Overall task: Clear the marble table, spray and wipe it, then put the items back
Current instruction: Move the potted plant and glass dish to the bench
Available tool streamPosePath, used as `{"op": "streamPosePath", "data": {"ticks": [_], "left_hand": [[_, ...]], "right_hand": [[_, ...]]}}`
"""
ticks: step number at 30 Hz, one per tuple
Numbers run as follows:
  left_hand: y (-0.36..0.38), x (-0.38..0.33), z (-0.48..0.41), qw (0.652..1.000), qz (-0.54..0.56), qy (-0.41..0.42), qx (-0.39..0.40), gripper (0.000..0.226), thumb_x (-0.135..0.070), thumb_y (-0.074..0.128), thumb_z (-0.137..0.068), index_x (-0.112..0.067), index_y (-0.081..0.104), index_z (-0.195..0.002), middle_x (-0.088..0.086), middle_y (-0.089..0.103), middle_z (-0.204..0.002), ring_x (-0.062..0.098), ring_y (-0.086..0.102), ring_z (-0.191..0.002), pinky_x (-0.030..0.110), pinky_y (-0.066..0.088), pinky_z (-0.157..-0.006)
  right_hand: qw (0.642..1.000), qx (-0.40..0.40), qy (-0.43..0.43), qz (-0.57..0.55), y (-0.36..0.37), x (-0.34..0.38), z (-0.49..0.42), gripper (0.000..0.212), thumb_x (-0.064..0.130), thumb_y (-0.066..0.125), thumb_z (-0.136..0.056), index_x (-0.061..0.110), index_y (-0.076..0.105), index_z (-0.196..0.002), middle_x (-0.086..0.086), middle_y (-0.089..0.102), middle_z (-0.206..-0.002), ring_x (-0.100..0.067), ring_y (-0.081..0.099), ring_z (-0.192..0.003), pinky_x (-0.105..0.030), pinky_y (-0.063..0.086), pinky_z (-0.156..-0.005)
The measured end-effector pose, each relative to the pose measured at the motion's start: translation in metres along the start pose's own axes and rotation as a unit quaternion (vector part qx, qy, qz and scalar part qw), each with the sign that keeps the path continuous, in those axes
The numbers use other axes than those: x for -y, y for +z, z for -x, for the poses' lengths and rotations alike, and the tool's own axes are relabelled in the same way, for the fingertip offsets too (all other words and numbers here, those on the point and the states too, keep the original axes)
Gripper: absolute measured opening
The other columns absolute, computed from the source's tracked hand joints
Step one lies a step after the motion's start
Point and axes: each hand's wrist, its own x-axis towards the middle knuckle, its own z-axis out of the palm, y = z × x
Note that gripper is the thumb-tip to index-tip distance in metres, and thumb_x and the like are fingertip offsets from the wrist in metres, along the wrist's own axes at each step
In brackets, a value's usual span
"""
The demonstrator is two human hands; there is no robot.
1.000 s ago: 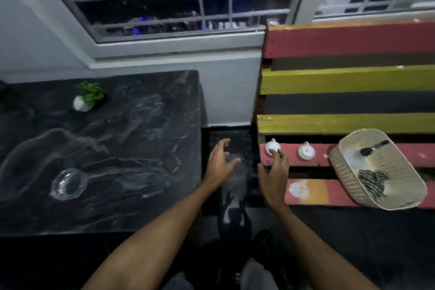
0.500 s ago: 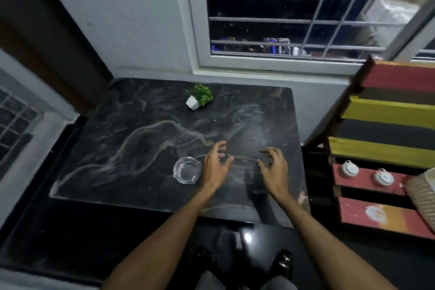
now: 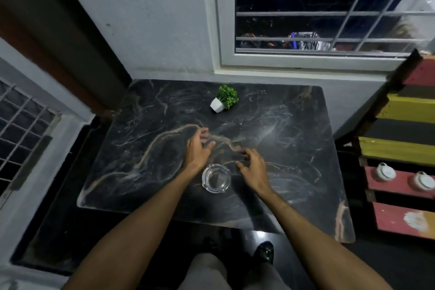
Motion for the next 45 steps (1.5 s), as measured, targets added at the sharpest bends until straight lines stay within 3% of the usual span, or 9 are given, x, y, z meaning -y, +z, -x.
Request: {"op": "streamPosePath", "data": {"ticks": [8, 14, 19, 26, 33, 38, 42, 43, 45], "left_hand": [[-0.010, 0.030, -0.095, 0.992, -0.080, 0.029, 0.089, 0.050, -0.014, 0.075, -0.088, -0.011, 0.056, -0.134, 0.011, 0.064, -0.131, 0.027, 0.060, -0.120, 0.041, 0.049, -0.104], [0.005, 0.022, -0.176, 0.975, -0.150, 0.073, 0.150, 0.075, -0.029, 0.076, -0.087, -0.009, 0.038, -0.148, 0.015, 0.042, -0.153, 0.035, 0.041, -0.140, 0.044, 0.038, -0.113], [0.031, 0.003, -0.213, 0.971, -0.181, 0.054, 0.147, 0.087, -0.044, 0.080, -0.080, -0.011, 0.037, -0.148, 0.014, 0.043, -0.151, 0.036, 0.040, -0.140, 0.050, 0.042, -0.107], [0.052, 0.007, -0.226, 0.970, -0.198, 0.071, 0.120, 0.060, -0.030, 0.078, -0.085, -0.010, 0.049, -0.134, 0.016, 0.057, -0.138, 0.038, 0.051, -0.130, 0.049, 0.048, -0.096], [0.034, 0.017, -0.196, 0.980, -0.101, 0.107, 0.132, 0.053, -0.025, 0.080, -0.081, -0.012, 0.057, -0.127, 0.016, 0.067, -0.123, 0.036, 0.061, -0.113, 0.044, 0.052, -0.091], [0.039, 0.005, -0.140, 0.979, -0.012, 0.120, 0.164, 0.049, -0.007, 0.084, -0.072, -0.004, 0.058, -0.114, 0.017, 0.073, -0.106, 0.034, 0.070, -0.101, 0.045, 0.057, -0.087], [0.071, -0.019, -0.081, 0.971, 0.035, 0.114, 0.206, 0.052, 0.001, 0.084, -0.067, -0.001, 0.053, -0.109, 0.018, 0.075, -0.104, 0.033, 0.072, -0.099, 0.052, 0.057, -0.085], [0.082, -0.025, -0.067, 0.969, 0.041, 0.113, 0.216, 0.053, 0.001, 0.085, -0.067, -0.002, 0.053, -0.110, 0.017, 0.075, -0.105, 0.032, 0.072, -0.099, 0.052, 0.057, -0.086], [0.113, -0.041, -0.030, 0.964, 0.044, 0.121, 0.231, 0.055, -0.002, 0.086, -0.067, -0.004, 0.053, -0.111, 0.017, 0.074, -0.106, 0.033, 0.071, -0.102, 0.052, 0.057, -0.087]], "right_hand": [[0.988, 0.007, 0.073, 0.134, 0.068, 0.004, -0.003, 0.039, 0.016, 0.069, -0.085, 0.017, 0.060, -0.123, -0.006, 0.058, -0.127, -0.026, 0.058, -0.115, -0.039, 0.048, -0.100], [0.963, -0.051, 0.194, 0.180, 0.104, 0.008, 0.008, 0.041, 0.014, 0.066, -0.083, 0.026, 0.061, -0.122, -0.006, 0.054, -0.117, -0.027, 0.053, -0.110, -0.038, 0.051, -0.088], [0.957, -0.090, 0.219, 0.171, 0.118, 0.007, 0.011, 0.038, 0.007, 0.064, -0.085, 0.022, 0.064, -0.120, -0.003, 0.058, -0.110, -0.024, 0.060, -0.097, -0.032, 0.051, -0.078], [0.952, -0.147, 0.229, 0.141, 0.118, 0.000, -0.005, 0.029, 0.002, 0.063, -0.087, 0.017, 0.073, -0.110, -0.007, 0.063, -0.096, -0.021, 0.060, -0.083, -0.023, 0.042, -0.073], [0.944, -0.202, 0.238, 0.104, 0.101, 0.009, -0.008, 0.014, 0.006, 0.065, -0.085, 0.010, 0.073, -0.096, -0.010, 0.068, -0.088, -0.020, 0.059, -0.080, -0.022, 0.034, -0.068], [0.933, -0.248, 0.254, 0.052, 0.057, 0.011, 0.009, 0.037, 0.000, 0.059, -0.076, 0.016, 0.076, -0.104, -0.003, 0.078, -0.096, -0.016, 0.069, -0.089, -0.015, 0.040, -0.072], [0.911, -0.313, 0.269, 0.019, -0.002, -0.010, 0.038, 0.023, 0.001, 0.062, -0.081, 0.013, 0.077, -0.094, -0.002, 0.078, -0.087, 0.000, 0.064, -0.068, 0.001, 0.039, -0.060], [0.904, -0.327, 0.274, 0.013, -0.017, -0.017, 0.046, 0.024, -0.001, 0.061, -0.079, 0.012, 0.077, -0.092, -0.004, 0.078, -0.086, 0.000, 0.065, -0.069, -0.001, 0.041, -0.063], [0.890, -0.350, 0.291, 0.010, -0.057, -0.040, 0.071, 0.025, -0.001, 0.058, -0.076, 0.010, 0.076, -0.090, -0.007, 0.077, -0.085, -0.016, 0.070, -0.079, -0.025, 0.054, -0.077]]}}
